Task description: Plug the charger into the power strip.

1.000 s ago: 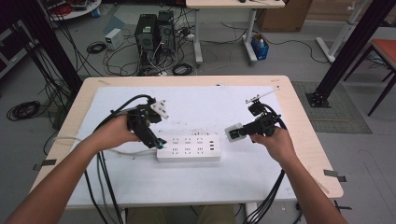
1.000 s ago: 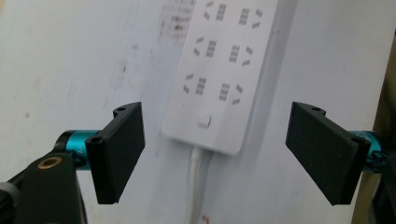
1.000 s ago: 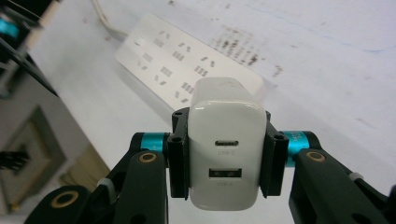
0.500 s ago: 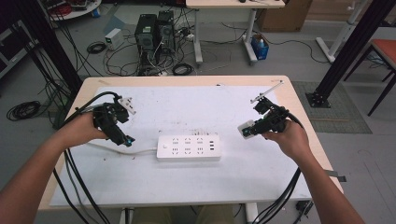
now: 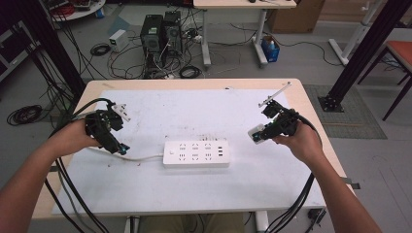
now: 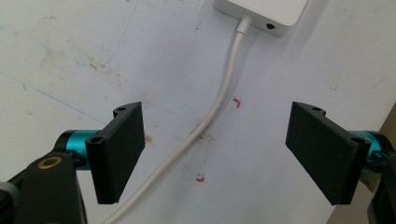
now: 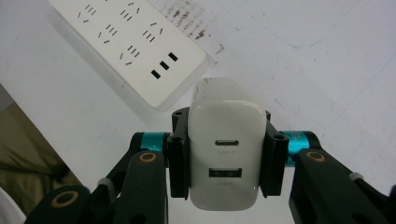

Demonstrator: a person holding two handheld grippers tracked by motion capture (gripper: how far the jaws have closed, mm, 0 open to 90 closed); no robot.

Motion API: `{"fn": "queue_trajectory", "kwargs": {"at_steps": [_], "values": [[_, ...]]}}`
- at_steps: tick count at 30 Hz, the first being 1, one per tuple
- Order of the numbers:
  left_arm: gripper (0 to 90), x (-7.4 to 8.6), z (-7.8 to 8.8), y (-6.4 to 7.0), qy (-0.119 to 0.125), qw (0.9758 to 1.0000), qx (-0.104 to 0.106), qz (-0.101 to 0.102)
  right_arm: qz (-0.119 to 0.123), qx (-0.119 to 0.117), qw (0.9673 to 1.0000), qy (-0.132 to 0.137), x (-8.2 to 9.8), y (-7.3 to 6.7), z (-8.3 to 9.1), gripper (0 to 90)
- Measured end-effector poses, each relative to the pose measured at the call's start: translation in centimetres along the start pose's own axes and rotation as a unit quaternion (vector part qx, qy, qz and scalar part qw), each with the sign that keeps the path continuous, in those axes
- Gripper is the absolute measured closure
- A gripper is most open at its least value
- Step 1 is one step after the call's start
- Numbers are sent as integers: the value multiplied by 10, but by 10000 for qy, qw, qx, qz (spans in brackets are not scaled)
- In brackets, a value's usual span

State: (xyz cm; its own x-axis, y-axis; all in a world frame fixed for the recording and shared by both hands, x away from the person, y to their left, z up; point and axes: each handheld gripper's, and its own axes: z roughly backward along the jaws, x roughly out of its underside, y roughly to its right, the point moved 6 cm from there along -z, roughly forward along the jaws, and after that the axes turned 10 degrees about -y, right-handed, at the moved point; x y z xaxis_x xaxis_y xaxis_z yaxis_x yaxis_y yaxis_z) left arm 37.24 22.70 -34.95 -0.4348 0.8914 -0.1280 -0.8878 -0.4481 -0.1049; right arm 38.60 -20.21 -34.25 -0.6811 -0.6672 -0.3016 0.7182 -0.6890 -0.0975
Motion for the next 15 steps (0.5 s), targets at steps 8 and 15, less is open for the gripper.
{"fn": "queue_trajectory", "kwargs": {"at_steps": [8,15], "values": [[198,-3,0,-1,-64,9999,75,-41,276,23,9994,-186,-16,-8,-4,621],[198,0,-5,-6,-269,9996,26,-107,793,-57,9964,-290,-39,-17,-9,621]]}}
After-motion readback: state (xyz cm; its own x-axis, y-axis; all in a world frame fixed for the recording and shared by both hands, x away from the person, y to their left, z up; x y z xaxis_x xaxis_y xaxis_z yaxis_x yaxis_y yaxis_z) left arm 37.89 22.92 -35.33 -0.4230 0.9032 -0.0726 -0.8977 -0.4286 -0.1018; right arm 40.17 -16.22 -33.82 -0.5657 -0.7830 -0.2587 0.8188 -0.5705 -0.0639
